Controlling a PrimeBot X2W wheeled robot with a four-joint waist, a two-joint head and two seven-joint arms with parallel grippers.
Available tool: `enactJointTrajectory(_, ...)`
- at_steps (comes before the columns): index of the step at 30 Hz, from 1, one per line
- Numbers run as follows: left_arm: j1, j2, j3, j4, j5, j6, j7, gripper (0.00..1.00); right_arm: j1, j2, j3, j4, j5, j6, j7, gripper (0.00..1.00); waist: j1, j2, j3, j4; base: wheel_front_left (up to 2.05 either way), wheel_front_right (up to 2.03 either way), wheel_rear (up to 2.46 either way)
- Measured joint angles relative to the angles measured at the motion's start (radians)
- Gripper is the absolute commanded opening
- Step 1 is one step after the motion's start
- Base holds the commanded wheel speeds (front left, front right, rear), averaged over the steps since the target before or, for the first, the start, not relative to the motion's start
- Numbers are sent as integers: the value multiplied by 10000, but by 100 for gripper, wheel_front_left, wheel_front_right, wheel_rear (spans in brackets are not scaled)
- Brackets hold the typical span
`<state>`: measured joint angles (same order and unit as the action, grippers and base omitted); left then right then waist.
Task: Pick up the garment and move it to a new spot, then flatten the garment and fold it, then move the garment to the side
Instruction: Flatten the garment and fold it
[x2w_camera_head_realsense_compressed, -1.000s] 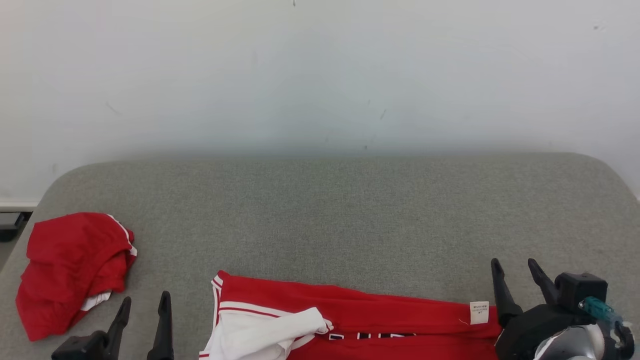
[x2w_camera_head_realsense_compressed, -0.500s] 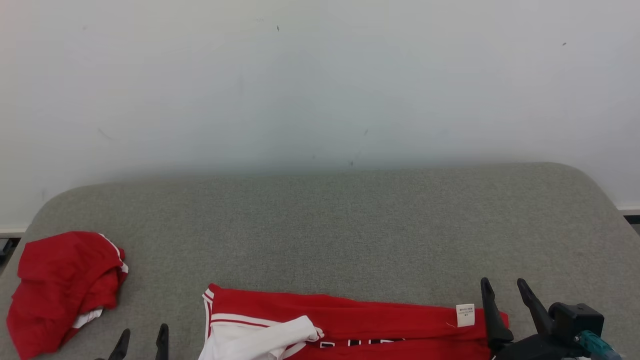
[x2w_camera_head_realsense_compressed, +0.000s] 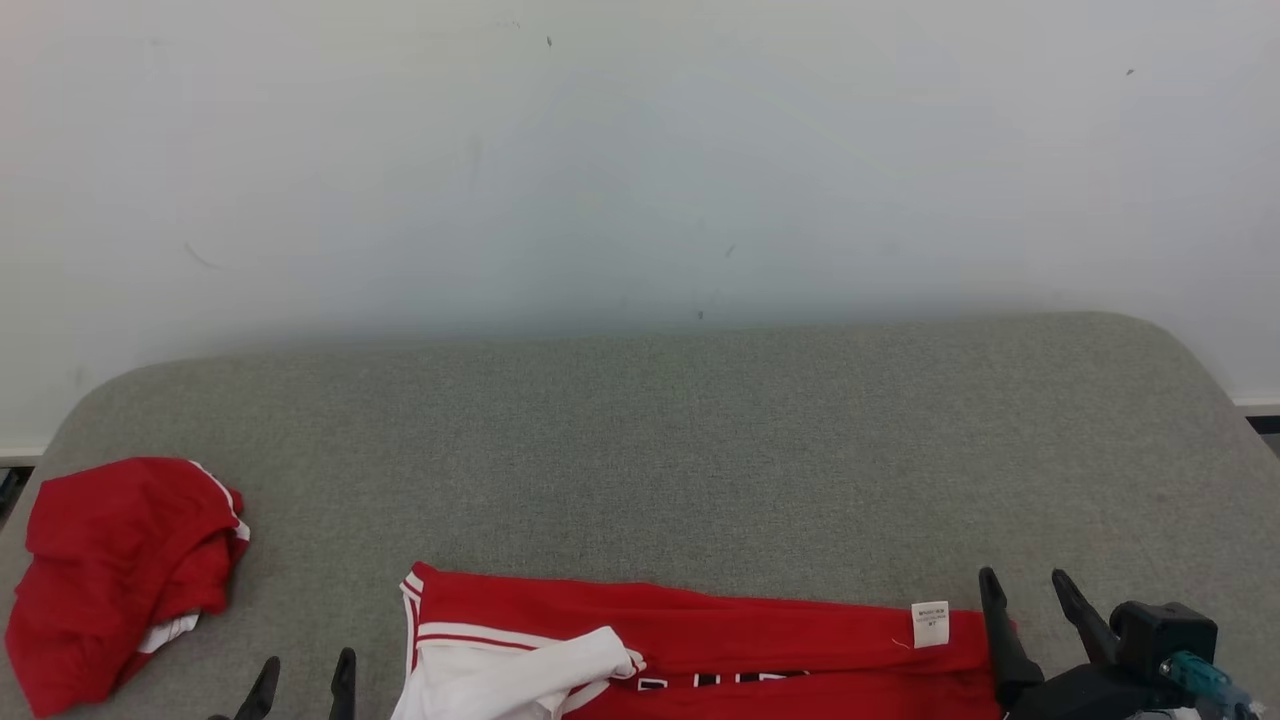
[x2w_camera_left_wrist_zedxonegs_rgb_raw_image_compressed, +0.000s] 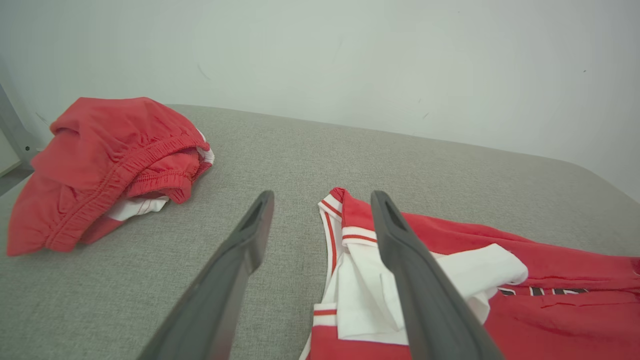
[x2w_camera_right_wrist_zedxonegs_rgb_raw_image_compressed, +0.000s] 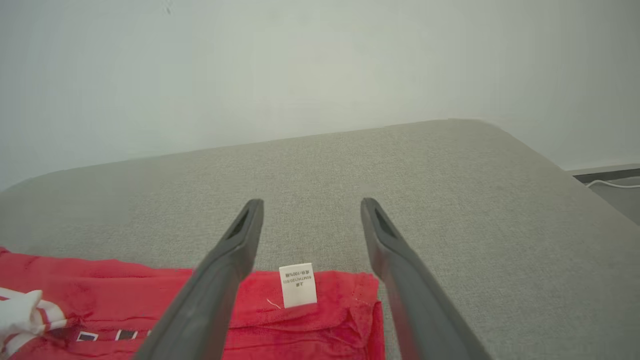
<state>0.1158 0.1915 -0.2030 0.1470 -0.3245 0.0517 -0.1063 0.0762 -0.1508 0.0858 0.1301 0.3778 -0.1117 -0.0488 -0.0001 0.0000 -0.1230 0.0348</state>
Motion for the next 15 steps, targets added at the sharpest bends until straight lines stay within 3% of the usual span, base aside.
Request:
enactJointTrajectory(10,-26,-92,-171,17,77,4,0,100,228,-491,69,1016,-395,-71,1927,100,0,0,120,20,0,0,0)
enactJointTrajectory(15,-346,-203,-374,36,151,-4,0,100,-190,-495,278,2332,-458,-88,2754,100,2,1,407,119,0,0,0)
